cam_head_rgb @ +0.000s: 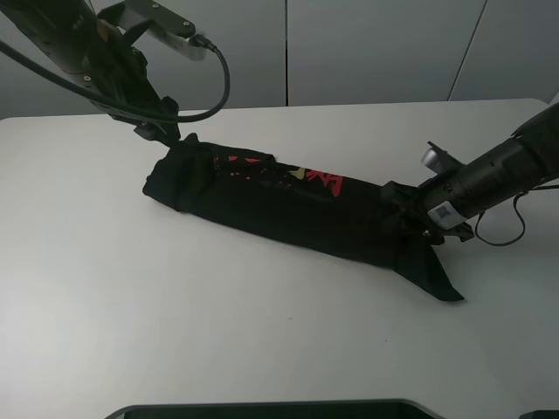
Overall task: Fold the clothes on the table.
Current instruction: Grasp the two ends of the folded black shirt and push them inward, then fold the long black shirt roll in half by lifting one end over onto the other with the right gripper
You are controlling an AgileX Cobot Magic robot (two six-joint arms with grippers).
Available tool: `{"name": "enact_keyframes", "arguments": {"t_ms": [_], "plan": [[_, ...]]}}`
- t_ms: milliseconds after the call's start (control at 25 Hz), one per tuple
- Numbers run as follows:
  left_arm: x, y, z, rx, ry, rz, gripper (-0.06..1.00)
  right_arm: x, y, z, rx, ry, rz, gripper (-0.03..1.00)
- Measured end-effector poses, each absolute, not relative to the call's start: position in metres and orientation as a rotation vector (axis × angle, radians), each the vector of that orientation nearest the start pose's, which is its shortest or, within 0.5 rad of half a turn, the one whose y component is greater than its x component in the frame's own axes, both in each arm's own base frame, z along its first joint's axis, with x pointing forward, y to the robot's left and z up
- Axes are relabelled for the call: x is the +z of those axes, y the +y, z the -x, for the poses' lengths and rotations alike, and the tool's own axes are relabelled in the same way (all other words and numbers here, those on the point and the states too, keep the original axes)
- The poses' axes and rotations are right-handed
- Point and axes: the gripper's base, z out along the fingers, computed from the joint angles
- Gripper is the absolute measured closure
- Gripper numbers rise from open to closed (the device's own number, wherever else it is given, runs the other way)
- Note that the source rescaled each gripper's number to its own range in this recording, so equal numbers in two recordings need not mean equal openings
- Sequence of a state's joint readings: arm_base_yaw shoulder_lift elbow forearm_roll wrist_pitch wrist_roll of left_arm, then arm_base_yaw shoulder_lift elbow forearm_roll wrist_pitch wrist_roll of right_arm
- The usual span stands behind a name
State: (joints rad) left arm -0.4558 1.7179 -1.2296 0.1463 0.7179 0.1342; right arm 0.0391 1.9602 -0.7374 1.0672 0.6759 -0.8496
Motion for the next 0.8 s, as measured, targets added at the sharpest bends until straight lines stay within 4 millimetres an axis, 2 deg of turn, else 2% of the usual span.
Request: {"name": "enact_keyframes", "arguments": {"t_ms": [120,280,360,480,600,680,800], "plan": [[0.238,-0.15,-0.326,0.062,2.524,-0.89,-0.06,0.074,0.061,-0.269,0.906,2.996,-0.045,0.87],[0.238,-0.15,-0.326,0.062,2.522,-0.89,-0.06,0.073,0.059,-0.268,0.873,3.017,-0.014,0.88],[0.238,-0.15,-0.326,0.062,2.522,-0.89,-0.06,0.072,0.056,-0.266,0.827,3.057,-0.051,0.88],[0.238,-0.15,-0.326,0.062,2.522,-0.89,-0.06,0.077,0.047,-0.265,0.688,3.113,-0.092,0.88],[0.238,-0.15,-0.326,0.062,2.522,-0.89,-0.06,0.088,0.02,-0.267,0.474,3.142,-0.128,0.88],[0.238,-0.15,-0.326,0.062,2.524,-0.89,-0.06,0.1,-0.007,-0.272,0.316,3.097,-0.188,0.88],[0.238,-0.15,-0.326,0.062,2.524,-0.89,-0.06,0.132,-0.036,-0.279,0.178,2.978,-0.232,0.88]]}}
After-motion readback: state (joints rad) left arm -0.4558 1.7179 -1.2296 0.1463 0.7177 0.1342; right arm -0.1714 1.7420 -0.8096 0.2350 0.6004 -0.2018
